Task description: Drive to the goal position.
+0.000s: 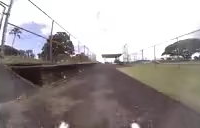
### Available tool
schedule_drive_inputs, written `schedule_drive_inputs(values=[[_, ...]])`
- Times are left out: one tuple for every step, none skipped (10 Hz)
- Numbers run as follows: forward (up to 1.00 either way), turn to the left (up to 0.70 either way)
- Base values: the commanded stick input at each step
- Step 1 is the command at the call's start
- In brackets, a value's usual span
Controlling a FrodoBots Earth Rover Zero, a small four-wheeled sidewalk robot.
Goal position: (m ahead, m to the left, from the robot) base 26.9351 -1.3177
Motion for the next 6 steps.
schedule_drive_inputs(values=[[1.0, 0.0], [1.0, 0.0], [1.0, 0.0], [1.0, 0.0], [1.0, 0.0], [1.0, 0.0]])
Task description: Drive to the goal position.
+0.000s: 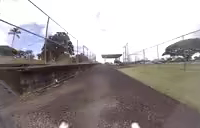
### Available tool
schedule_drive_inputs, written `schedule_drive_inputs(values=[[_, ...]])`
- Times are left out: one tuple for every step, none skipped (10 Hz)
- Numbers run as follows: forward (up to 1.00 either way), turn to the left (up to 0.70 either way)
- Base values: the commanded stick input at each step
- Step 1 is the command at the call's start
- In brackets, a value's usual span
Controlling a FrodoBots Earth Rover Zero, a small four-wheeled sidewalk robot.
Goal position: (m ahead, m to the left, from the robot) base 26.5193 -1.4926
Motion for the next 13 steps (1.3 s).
schedule_drive_inputs(values=[[1.0, 0.0], [1.0, 0.0], [1.0, 0.0], [1.0, 0.0], [1.0, 0.0], [1.0, 0.0], [1.0, 0.0], [1.0, -0.01], [1.0, -0.15], [1.0, -0.25], [1.0, 0.0], [1.0, 0.0], [1.0, 0.0]])
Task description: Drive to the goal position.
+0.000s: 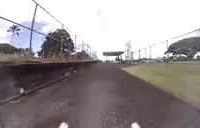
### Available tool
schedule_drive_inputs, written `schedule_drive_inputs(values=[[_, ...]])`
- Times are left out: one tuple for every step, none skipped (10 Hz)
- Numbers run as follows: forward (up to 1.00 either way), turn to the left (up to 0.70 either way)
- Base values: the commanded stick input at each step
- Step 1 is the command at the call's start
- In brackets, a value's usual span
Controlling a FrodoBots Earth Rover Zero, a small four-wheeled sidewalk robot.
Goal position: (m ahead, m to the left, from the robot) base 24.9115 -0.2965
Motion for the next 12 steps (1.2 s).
schedule_drive_inputs(values=[[1.0, 0.0], [1.0, 0.0], [1.0, 0.0], [1.0, 0.0], [1.0, 0.0], [1.0, 0.0], [1.0, 0.0], [1.0, 0.0], [1.0, 0.0], [1.0, 0.0], [1.0, 0.0], [1.0, 0.0]])
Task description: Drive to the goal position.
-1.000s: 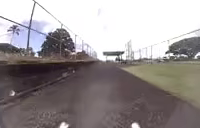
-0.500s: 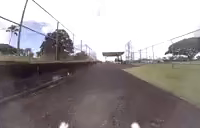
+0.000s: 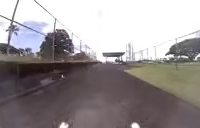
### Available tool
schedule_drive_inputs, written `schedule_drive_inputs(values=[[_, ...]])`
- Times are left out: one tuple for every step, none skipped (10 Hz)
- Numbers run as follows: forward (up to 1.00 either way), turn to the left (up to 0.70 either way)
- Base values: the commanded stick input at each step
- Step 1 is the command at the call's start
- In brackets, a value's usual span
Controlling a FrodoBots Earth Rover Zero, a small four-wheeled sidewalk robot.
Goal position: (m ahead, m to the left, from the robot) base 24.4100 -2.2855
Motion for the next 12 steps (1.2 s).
schedule_drive_inputs(values=[[1.0, 0.0], [1.0, 0.0], [1.0, 0.0], [1.0, -0.04], [1.0, -0.17], [1.0, -0.21], [1.0, -0.02], [1.0, 0.0], [1.0, 0.0], [1.0, 0.0], [1.0, 0.0], [1.0, 0.0]])
